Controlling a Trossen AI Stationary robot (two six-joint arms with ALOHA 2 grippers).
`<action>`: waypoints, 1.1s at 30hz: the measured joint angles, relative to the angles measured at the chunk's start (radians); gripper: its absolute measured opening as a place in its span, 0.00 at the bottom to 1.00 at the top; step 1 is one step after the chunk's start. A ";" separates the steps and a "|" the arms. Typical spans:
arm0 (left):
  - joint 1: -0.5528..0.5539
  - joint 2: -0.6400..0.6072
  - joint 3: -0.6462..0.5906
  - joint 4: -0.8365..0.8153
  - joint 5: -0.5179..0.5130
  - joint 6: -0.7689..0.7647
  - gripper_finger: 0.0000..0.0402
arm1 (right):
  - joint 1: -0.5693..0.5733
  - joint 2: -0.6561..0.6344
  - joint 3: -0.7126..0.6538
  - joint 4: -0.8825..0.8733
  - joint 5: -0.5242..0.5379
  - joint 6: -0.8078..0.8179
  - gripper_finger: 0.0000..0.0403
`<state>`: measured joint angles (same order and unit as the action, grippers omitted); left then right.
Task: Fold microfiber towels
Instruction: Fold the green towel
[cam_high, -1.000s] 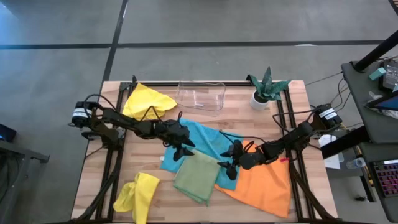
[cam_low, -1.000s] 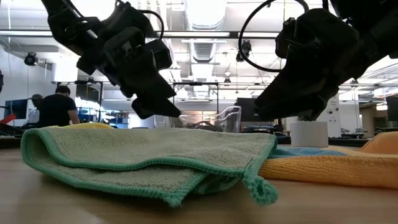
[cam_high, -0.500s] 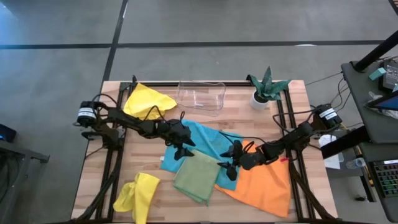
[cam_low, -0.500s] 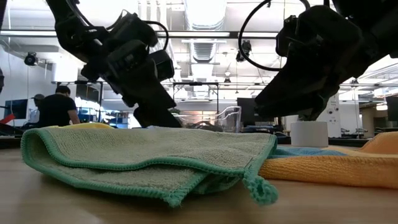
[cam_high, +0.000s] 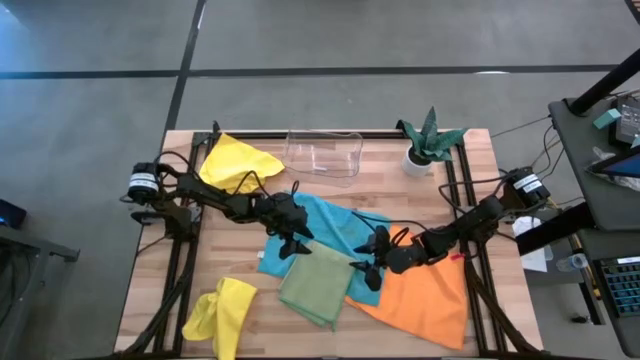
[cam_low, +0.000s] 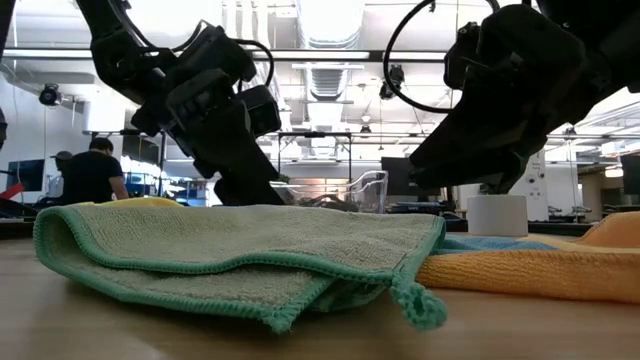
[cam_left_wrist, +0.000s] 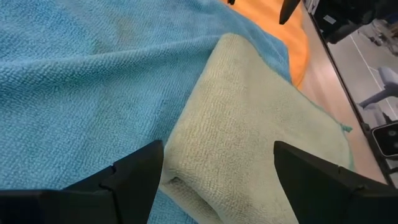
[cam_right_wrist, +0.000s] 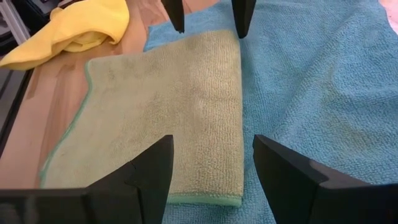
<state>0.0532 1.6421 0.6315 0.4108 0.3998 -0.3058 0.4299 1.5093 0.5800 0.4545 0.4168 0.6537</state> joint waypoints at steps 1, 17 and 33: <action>0.000 0.000 0.000 0.000 0.001 0.000 0.72 | 0.000 0.000 0.000 0.000 0.000 0.000 0.52; 0.020 0.000 0.003 0.069 0.091 -0.028 0.72 | 0.000 0.000 0.000 0.000 0.001 -0.017 0.52; 0.019 0.156 0.031 0.069 0.104 -0.047 0.72 | 0.000 0.000 0.000 -0.003 0.001 -0.019 0.52</action>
<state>0.0723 1.7977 0.6628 0.4793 0.5037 -0.3527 0.4297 1.5093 0.5800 0.4519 0.4183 0.6346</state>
